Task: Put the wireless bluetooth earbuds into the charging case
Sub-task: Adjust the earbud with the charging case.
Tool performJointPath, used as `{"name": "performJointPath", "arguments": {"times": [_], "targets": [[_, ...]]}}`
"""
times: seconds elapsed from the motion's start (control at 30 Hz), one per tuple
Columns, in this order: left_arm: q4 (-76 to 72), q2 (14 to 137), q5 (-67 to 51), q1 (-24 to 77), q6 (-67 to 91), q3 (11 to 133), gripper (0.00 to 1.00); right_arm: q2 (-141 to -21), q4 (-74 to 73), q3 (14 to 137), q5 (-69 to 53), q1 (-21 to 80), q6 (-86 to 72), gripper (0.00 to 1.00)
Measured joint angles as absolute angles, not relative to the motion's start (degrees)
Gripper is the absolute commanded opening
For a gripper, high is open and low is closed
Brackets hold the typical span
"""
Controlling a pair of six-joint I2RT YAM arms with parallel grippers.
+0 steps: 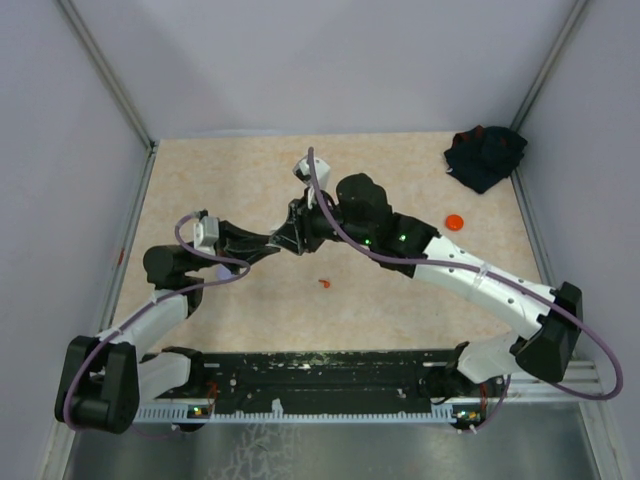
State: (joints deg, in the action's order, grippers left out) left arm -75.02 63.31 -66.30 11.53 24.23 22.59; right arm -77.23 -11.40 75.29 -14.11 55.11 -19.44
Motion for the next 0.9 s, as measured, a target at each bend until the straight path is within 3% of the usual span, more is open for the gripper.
{"name": "performJointPath", "arguments": {"times": [0.9], "targets": [[-70.6,62.1,-64.6,11.7,20.2,22.6,0.00,-74.8,-17.2,75.4,-9.5,55.4,-21.3,0.35]]}}
